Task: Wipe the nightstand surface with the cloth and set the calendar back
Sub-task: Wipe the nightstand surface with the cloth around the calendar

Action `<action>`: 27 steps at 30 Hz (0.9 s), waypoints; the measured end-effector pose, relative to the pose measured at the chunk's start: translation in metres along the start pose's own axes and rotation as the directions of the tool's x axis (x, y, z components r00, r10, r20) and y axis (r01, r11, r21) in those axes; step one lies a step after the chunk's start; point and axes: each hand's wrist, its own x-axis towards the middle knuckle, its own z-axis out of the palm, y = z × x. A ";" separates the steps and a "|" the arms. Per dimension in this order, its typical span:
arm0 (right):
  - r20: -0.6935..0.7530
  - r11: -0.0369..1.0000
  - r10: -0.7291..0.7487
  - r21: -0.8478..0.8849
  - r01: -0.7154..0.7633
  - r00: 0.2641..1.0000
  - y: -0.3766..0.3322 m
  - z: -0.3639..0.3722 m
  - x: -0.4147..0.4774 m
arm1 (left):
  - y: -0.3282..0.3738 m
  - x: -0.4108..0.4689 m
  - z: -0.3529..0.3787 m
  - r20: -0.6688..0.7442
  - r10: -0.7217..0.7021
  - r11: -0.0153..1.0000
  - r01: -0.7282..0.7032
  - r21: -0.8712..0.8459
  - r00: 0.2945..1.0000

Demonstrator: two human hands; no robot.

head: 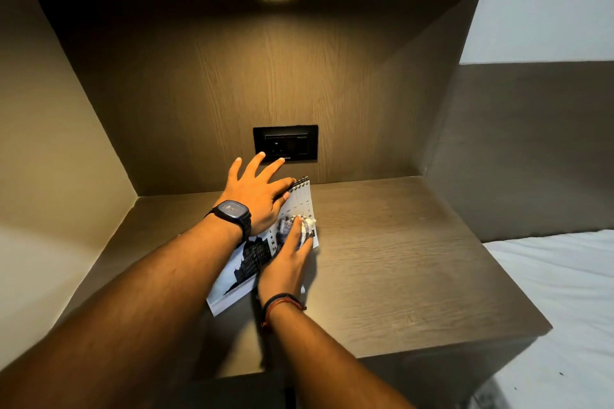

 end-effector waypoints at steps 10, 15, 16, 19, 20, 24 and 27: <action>0.043 0.984 -0.129 -0.115 0.133 0.991 0.002 0.003 -0.005 | -0.001 0.000 -0.001 0.011 -0.001 1.000 0.001 0.007 1.000; 0.052 0.999 0.042 0.002 -0.042 0.998 -0.005 -0.010 0.012 | 0.001 0.000 -0.001 0.011 -0.016 1.000 0.015 0.011 1.000; 0.048 0.999 0.034 0.022 -0.036 0.998 -0.009 -0.009 0.013 | 0.001 -0.001 -0.001 0.015 -0.017 1.000 0.016 0.015 1.000; 0.062 0.999 -0.036 0.038 0.033 0.997 -0.012 -0.008 0.004 | 0.000 0.000 -0.001 0.015 -0.012 1.000 0.012 0.021 1.000; 0.090 0.998 -0.054 0.029 0.052 0.994 -0.009 -0.008 -0.001 | 0.000 0.000 -0.001 0.015 -0.009 1.000 0.009 0.022 1.000; 0.175 1.000 -0.008 0.014 0.006 0.984 -0.002 -0.016 -0.006 | -0.001 0.001 -0.002 0.010 -0.005 1.000 0.005 0.016 1.000; 0.167 0.990 0.099 0.081 -0.114 0.981 -0.016 -0.021 0.000 | 0.000 0.000 -0.002 0.008 -0.011 1.000 0.011 0.021 1.000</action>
